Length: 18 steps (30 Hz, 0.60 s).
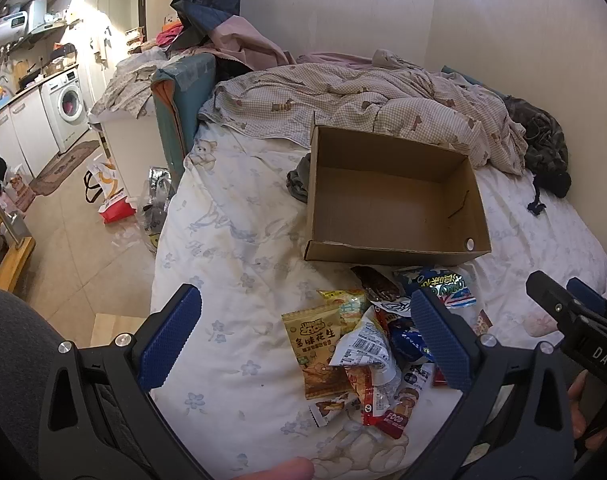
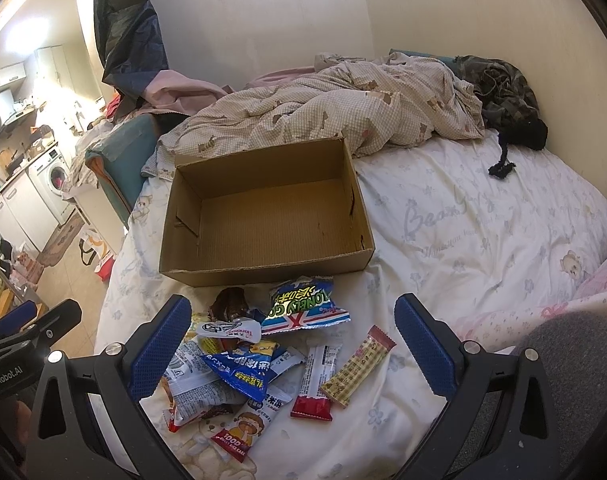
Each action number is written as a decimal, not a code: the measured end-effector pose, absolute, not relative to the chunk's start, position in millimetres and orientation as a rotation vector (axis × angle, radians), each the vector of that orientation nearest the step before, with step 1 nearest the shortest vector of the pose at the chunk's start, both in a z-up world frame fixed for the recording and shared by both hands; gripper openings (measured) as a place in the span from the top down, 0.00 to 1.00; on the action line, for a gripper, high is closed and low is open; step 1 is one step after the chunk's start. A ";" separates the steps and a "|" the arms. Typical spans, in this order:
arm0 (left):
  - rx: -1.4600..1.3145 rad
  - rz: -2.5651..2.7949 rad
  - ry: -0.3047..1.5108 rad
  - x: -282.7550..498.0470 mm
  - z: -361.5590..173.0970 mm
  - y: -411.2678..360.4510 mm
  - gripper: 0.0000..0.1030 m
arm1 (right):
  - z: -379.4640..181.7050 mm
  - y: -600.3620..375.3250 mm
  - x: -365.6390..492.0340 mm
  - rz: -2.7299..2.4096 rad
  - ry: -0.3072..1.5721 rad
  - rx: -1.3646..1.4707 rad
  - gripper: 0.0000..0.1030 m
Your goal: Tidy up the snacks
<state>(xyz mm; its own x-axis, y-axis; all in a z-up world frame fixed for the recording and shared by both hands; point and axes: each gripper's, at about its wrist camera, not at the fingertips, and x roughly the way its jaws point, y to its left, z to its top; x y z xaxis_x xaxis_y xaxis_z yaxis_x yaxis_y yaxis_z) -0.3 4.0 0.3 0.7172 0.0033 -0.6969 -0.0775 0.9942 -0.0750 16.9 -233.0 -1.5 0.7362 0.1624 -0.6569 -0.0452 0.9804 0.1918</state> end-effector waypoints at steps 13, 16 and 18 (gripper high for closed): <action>-0.158 0.115 0.905 40.4 -7.9 37.4 0.00 | -11.5 -269.0 52.1 0.112 0.871 0.342 0.00; -0.265 0.105 1.053 60.6 -32.0 51.6 0.00 | -22.3 -286.1 71.2 0.077 0.959 0.390 0.00; -0.305 0.085 1.161 65.9 -47.6 47.9 0.01 | -32.4 -292.7 81.6 0.053 1.024 0.413 0.00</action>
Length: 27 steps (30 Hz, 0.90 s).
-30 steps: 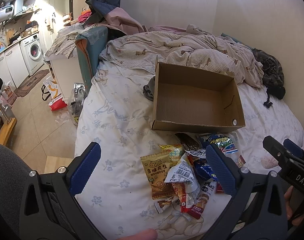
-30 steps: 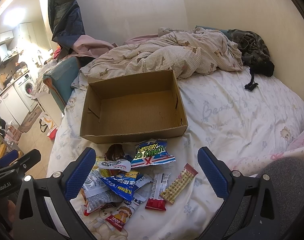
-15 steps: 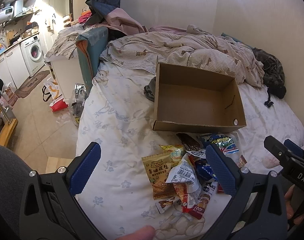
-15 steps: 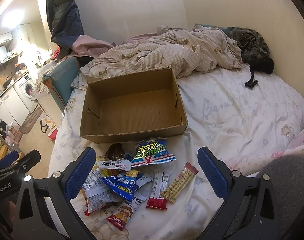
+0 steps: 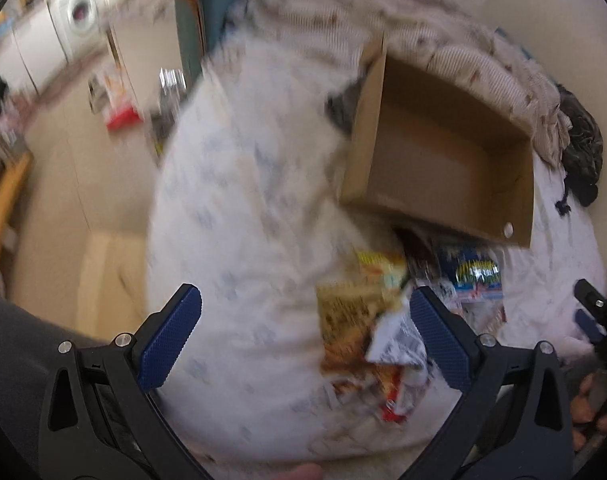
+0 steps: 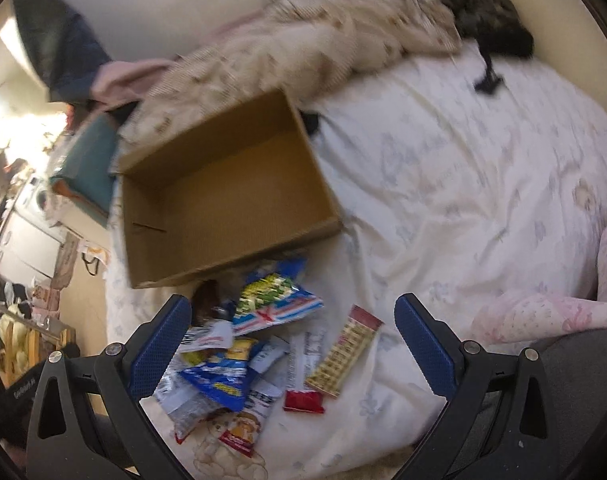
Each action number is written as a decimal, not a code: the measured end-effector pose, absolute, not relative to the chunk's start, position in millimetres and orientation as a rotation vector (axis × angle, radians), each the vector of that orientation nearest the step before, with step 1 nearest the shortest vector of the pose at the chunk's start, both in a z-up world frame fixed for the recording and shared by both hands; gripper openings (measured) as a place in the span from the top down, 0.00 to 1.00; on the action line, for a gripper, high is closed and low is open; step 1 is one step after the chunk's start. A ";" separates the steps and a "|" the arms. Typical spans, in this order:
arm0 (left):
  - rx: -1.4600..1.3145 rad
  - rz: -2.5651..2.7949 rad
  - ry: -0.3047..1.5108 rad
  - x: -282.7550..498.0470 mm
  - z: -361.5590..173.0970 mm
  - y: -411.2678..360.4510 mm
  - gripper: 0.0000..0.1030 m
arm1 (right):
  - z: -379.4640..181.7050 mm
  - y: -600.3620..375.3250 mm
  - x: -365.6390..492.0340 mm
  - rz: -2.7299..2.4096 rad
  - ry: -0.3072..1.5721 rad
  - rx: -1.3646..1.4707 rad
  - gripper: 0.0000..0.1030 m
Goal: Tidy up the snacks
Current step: 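Grasp the white chip bag with the left tool while the right tool grasps a wafer bar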
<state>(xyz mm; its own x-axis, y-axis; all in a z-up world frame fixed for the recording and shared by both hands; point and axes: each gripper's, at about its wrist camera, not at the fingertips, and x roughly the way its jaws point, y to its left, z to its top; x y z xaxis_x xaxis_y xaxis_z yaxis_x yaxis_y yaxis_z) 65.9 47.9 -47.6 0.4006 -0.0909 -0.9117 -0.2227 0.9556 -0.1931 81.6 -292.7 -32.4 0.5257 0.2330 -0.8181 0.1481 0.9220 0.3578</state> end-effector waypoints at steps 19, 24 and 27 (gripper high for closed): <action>-0.217 -0.099 1.492 68.9 -134.2 -52.1 0.75 | -76.2 -306.5 100.2 0.002 1.153 0.482 0.00; -0.198 -0.117 1.438 62.7 -101.3 -50.7 0.77 | -86.9 -308.4 104.5 -0.009 1.207 0.510 0.00; -0.149 -0.104 1.345 54.7 -75.5 -41.4 0.77 | -112.4 -301.7 109.4 -0.076 1.342 0.477 0.08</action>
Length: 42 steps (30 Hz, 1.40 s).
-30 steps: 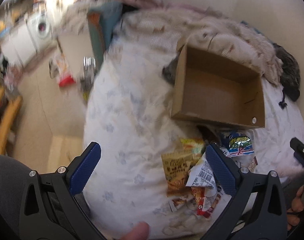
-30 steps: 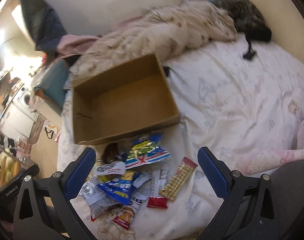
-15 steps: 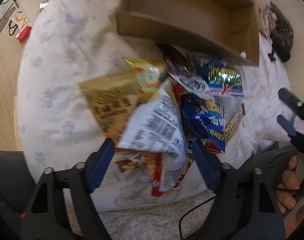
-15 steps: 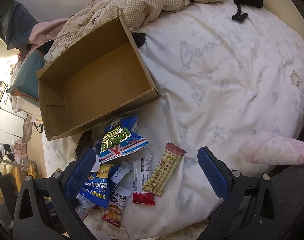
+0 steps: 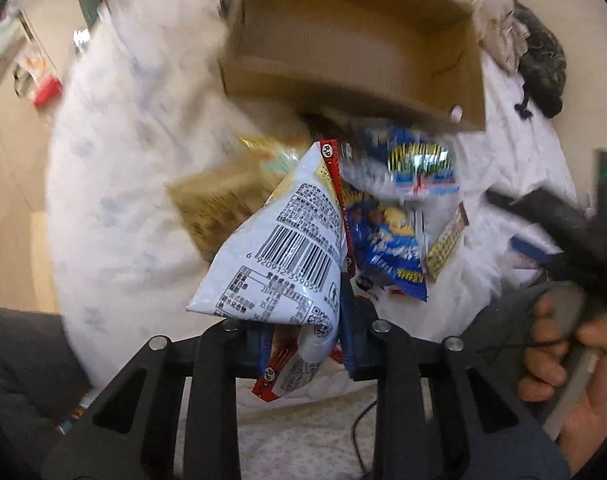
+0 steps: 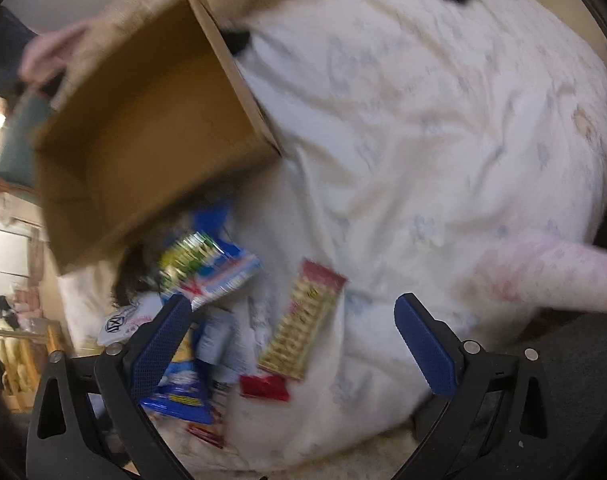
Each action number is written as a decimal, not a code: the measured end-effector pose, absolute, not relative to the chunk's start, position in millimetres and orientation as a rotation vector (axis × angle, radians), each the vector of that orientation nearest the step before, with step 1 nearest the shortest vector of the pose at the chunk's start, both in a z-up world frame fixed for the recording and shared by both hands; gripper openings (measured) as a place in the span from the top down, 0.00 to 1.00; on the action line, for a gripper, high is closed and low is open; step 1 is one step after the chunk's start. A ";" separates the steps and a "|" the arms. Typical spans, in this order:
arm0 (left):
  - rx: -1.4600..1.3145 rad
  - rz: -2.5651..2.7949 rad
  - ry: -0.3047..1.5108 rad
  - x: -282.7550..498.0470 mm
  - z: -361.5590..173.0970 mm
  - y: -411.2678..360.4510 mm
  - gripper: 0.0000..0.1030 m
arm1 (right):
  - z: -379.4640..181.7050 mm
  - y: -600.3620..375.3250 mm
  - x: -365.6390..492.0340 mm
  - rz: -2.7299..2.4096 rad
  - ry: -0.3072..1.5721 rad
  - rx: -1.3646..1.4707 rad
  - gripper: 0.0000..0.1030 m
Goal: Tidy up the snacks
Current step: 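Grasp the white chip bag with the left tool while the right tool grasps a wafer bar, then carry both snacks over the box and open both tools to drop them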
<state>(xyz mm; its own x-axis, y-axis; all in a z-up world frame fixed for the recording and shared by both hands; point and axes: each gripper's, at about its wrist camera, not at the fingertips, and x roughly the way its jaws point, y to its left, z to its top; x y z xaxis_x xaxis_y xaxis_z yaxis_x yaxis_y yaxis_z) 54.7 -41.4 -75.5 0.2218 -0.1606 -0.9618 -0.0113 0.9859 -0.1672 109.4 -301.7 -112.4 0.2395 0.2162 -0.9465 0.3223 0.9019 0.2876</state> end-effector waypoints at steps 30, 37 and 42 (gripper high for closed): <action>-0.100 0.009 1.122 68.6 -22.1 -17.6 0.77 | -136.9 -316.0 122.8 -0.310 1.325 0.433 0.74; -0.079 0.023 1.114 72.5 -21.3 -20.4 0.77 | -106.0 -325.3 113.8 -0.135 1.159 0.624 0.74; -0.065 0.015 1.094 86.7 -14.3 -22.6 0.77 | -49.3 -322.8 116.6 0.016 0.997 0.606 0.74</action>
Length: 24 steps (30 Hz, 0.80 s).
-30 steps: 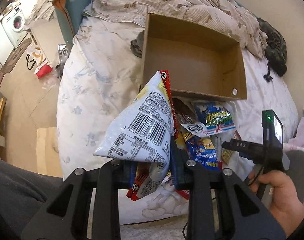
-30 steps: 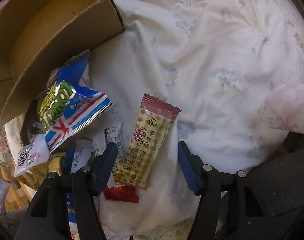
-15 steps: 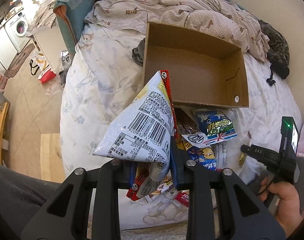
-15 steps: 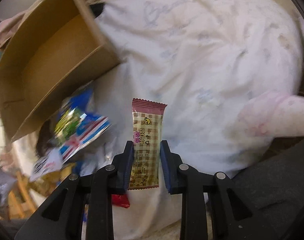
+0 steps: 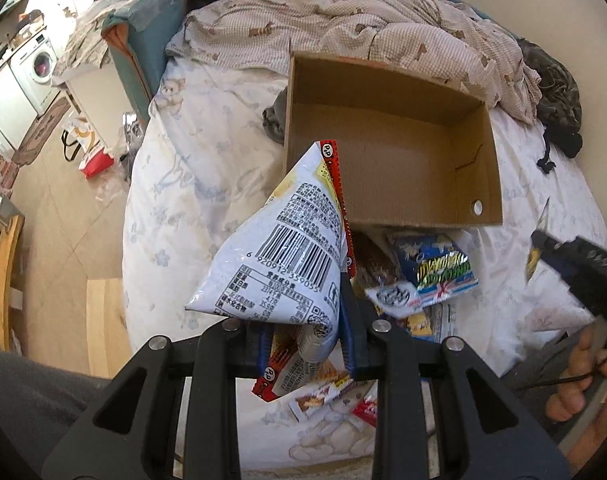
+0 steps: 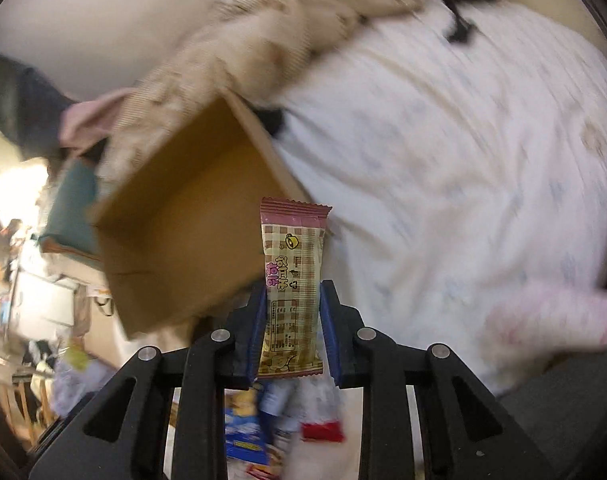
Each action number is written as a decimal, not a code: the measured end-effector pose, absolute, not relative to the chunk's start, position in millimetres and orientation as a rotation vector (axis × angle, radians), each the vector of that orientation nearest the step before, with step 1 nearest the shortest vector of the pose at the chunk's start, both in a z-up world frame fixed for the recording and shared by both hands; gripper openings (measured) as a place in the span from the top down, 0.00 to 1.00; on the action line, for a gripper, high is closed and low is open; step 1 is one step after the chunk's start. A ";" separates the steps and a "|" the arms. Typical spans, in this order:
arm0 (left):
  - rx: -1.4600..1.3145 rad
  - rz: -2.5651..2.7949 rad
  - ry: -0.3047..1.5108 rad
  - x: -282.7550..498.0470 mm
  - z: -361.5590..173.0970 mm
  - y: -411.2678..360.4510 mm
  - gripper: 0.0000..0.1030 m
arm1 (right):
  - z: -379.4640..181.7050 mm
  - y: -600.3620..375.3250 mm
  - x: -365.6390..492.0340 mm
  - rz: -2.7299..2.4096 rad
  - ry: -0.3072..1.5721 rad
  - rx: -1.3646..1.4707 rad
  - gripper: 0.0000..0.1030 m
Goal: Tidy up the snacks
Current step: 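Carry both snacks over the box and open both tools to drop them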
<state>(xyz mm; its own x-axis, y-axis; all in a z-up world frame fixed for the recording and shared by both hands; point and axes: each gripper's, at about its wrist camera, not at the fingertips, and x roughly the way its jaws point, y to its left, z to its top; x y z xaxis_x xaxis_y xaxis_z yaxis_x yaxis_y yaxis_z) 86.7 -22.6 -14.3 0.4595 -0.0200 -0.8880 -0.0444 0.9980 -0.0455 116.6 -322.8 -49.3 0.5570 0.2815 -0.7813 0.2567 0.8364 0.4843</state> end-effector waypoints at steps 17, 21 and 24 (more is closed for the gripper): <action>0.057 -0.009 0.958 180.6 20.0 -50.6 0.77 | -12.3 -272.6 189.5 0.211 0.926 0.459 0.74; 0.084 -0.018 0.961 196.7 10.6 -57.5 0.77 | -19.4 -260.7 205.1 0.222 0.939 0.428 0.74; 0.087 -0.022 0.978 208.4 0.9 -60.6 0.77 | -25.1 -254.1 216.2 0.232 0.951 0.416 0.74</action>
<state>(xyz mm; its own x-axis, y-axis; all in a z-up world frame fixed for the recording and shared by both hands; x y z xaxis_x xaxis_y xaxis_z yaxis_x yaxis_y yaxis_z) 208.4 -60.6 0.9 0.5591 0.0211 -0.8288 0.0578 0.9963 0.0643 216.2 -254.1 -25.1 0.5647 0.3704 -0.7375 -0.0110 0.8969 0.4421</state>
